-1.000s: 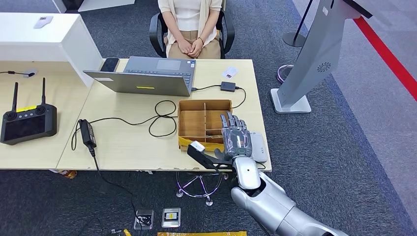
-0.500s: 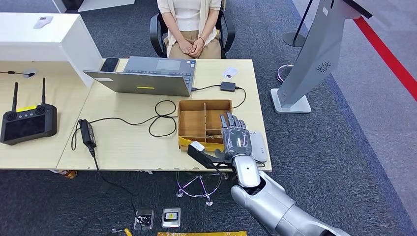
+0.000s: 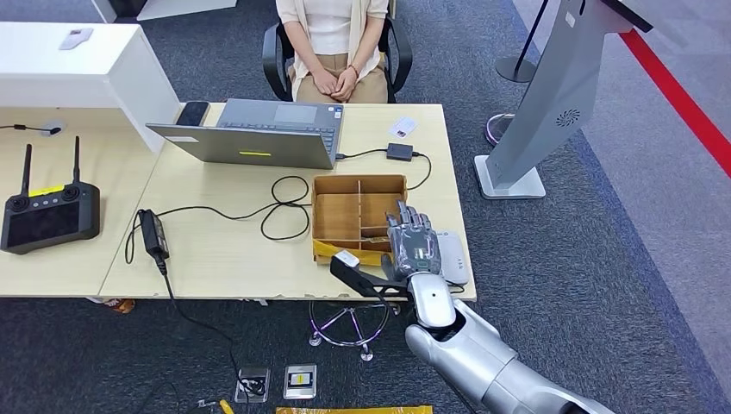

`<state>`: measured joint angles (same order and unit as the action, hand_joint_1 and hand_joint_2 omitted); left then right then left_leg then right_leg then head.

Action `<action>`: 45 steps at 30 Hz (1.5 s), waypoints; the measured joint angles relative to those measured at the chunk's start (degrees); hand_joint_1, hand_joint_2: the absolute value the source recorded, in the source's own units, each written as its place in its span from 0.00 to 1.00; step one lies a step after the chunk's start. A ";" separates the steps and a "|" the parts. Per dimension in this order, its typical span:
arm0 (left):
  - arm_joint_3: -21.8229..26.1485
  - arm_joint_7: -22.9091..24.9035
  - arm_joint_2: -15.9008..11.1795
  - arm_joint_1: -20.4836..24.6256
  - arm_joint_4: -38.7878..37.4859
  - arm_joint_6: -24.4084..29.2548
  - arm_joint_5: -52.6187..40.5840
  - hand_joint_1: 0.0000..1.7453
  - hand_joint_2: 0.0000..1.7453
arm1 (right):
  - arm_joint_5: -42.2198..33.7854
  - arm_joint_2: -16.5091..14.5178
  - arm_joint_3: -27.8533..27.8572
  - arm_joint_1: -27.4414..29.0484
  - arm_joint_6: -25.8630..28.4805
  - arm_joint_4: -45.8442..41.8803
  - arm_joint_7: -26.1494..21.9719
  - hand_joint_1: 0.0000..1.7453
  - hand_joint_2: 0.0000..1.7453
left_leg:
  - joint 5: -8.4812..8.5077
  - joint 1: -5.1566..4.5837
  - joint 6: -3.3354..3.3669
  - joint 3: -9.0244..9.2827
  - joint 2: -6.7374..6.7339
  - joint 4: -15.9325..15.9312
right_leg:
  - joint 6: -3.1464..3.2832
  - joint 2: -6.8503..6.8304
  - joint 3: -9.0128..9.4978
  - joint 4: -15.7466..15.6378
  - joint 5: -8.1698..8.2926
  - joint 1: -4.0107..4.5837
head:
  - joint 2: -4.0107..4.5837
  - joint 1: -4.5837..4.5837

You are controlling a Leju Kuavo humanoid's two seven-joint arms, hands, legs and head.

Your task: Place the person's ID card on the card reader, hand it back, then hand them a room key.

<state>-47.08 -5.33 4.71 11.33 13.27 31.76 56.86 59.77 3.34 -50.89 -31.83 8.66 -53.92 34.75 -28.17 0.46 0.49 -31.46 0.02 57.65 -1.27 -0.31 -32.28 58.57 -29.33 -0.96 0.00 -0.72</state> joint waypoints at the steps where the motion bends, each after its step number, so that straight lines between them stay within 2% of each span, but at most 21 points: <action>1: 0.00 0.00 0.02 0.00 0.00 0.01 -0.04 0.00 0.00 | -0.05 0.00 -0.01 0.00 -0.21 0.04 0.00 1.00 1.00 | 0.00 0.00 0.00 0.00 0.00 0.00 | 0.00 0.00 0.00 0.00 0.00 0.00 | 0.00 0.00; 29: -0.07 0.57 0.08 0.15 0.00 0.16 -1.17 0.00 0.00 | -0.81 0.00 -0.01 -0.20 -2.39 0.51 0.69 1.00 1.00 | 0.00 0.00 0.00 0.05 0.00 0.00 | 0.00 0.01 0.04 0.00 0.00 0.00 | 0.00 0.00; 37: -0.07 0.59 0.08 0.15 0.00 0.48 -1.86 0.00 0.00 | 0.26 0.18 0.11 -0.95 -2.38 -1.63 2.62 1.00 1.00 | 0.00 0.00 0.00 0.05 0.00 0.01 | 0.00 0.01 0.04 0.01 0.01 0.00 | 0.00 0.00; 39: -0.07 0.88 0.08 0.17 0.00 0.46 -2.27 0.00 0.00 | -2.38 0.35 0.55 -1.68 -2.67 -3.43 3.06 1.00 1.00 | 0.01 0.00 0.00 0.05 -0.01 0.01 | 0.00 0.01 0.03 0.01 0.01 0.00 | 0.00 0.00; 43: -0.07 2.22 0.05 0.31 0.00 0.23 -3.40 0.00 0.00 | -14.74 0.89 2.37 -4.44 -4.34 -8.49 3.56 1.00 1.00 | 0.01 0.00 0.00 0.05 -0.02 0.01 | 0.00 0.03 0.02 0.01 0.01 0.00 | 0.00 0.00; 45: -0.07 2.70 0.07 0.46 0.00 0.05 -3.91 0.00 0.00 | -18.43 1.29 2.81 -6.33 -4.42 -10.74 4.24 1.00 1.00 | 0.01 0.00 0.00 0.06 -0.02 0.02 | 0.00 0.03 0.02 0.01 0.02 0.00 | 0.00 0.00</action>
<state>-47.15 -2.63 4.78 11.79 13.27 31.81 52.95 41.34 4.64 -48.08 -38.17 4.23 -64.66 38.99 -28.16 0.46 0.49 -31.40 0.00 57.66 -1.27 -0.29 -32.26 58.58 -29.31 -0.96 0.00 -0.72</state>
